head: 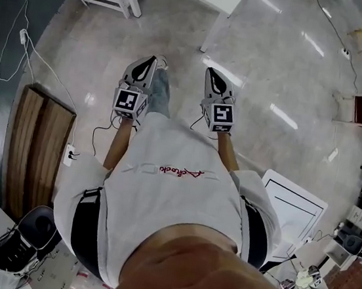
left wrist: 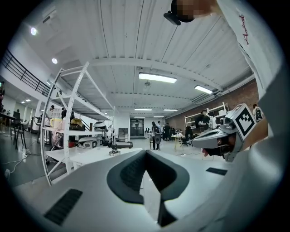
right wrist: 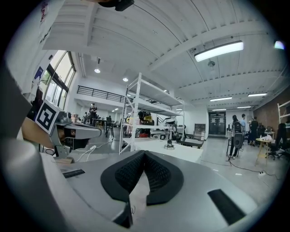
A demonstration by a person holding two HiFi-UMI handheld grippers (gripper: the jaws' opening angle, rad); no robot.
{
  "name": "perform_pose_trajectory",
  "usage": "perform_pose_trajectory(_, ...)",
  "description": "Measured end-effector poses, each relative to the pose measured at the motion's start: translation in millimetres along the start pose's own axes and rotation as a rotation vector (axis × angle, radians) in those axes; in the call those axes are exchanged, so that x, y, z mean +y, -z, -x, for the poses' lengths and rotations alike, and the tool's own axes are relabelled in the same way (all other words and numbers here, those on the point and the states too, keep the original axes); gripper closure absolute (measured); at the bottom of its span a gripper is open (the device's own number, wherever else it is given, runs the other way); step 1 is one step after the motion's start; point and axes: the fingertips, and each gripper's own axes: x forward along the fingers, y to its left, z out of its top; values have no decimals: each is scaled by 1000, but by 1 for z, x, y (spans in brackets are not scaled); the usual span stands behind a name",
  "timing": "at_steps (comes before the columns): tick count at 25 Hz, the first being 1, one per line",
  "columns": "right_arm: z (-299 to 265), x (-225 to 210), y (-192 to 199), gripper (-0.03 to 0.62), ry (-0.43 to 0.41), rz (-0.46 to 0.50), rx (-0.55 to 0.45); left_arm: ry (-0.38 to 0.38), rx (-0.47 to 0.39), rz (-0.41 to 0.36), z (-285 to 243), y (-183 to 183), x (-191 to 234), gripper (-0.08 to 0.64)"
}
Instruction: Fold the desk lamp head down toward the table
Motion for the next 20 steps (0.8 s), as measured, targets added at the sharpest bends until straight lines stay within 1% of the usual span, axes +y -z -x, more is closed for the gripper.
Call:
perform_pose_trajectory(7, -51, -22, 14, 571, 0, 3, 27, 12, 1, 14, -53, 14, 36, 535)
perform_pose_trajectory(11, -108, -40, 10, 571, 15, 3, 19, 34, 12, 7, -101, 20, 77, 535)
perform_pose_trajectory(17, -193, -79, -12, 571, 42, 2, 5, 77, 6, -11, -183, -1, 135, 535)
perform_pose_trajectory(20, -234, -91, -25, 571, 37, 9, 7, 79, -2, -15, -217, -14, 165, 535)
